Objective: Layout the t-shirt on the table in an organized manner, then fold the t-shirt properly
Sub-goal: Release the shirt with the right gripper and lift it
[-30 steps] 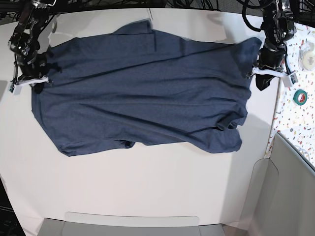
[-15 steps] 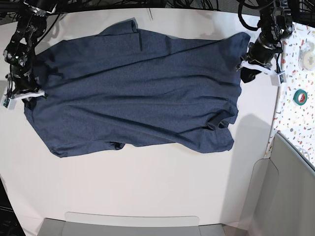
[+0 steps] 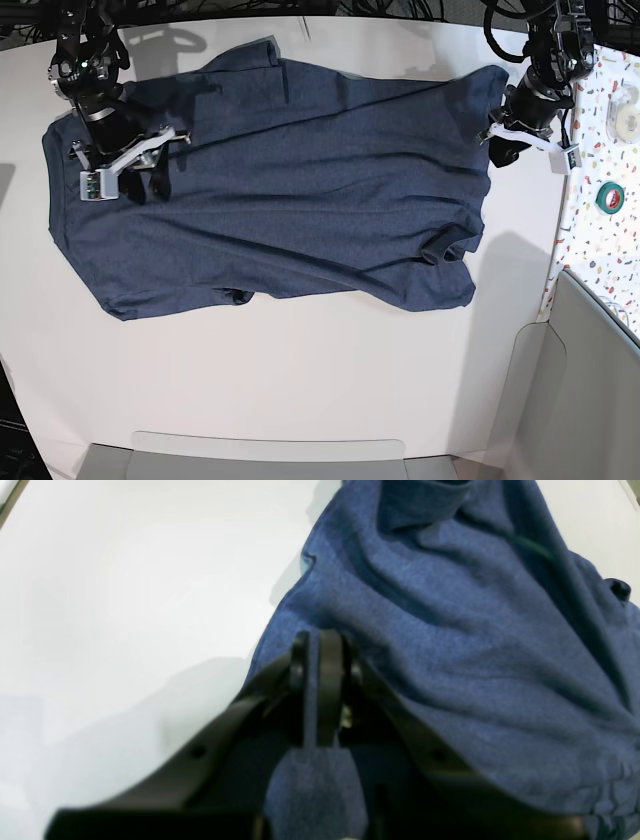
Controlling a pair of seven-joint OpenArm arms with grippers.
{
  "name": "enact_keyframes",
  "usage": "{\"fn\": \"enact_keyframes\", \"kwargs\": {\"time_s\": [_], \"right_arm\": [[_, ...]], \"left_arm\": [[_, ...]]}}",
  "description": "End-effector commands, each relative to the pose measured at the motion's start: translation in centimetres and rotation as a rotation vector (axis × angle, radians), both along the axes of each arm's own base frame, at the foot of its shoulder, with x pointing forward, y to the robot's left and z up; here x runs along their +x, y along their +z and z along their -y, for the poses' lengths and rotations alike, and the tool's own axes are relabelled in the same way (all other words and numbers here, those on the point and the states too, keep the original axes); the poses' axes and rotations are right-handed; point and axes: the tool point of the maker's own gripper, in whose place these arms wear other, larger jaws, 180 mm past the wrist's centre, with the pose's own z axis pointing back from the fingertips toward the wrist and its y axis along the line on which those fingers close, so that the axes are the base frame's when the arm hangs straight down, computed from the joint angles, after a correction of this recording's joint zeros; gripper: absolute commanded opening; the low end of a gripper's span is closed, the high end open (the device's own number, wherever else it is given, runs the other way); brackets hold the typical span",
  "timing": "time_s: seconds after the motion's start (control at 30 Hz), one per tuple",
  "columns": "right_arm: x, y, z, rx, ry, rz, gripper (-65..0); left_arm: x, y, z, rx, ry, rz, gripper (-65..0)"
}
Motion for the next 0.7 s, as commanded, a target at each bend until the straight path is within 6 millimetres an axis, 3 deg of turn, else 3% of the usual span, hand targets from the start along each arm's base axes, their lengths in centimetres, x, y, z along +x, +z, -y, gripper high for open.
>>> {"fn": "enact_keyframes", "kwargs": {"time_s": [0.0,0.17,0.33,0.57,0.67], "right_arm": [[-0.1,0.7,-0.6,-0.013,0.042,0.024,-44.3],[-1.6,-0.7,-0.5,-0.058,0.096,-0.035,-49.3],[-2.5,-1.0,1.7,-0.094,0.05,-0.061,-49.6],[-4.3,-1.4,5.5,-0.146,-0.037,-0.1,-49.7],[-4.8,-1.8,6.9,-0.166,-0.069,-0.129,-49.7]], "left_arm": [[0.2,0.8,0.1,0.02,-0.045,0.016,-61.2],[-1.1,0.0,2.0,0.013,-0.22,-0.082,-61.2],[-2.2,-0.5,3.2,-0.006,-0.298,-0.169,-61.2],[-3.1,-1.2,3.2,-0.009,-0.317,-0.225,-61.2],[-3.1,-1.8,2.2,0.006,-0.311,-0.248,-61.2]]}}
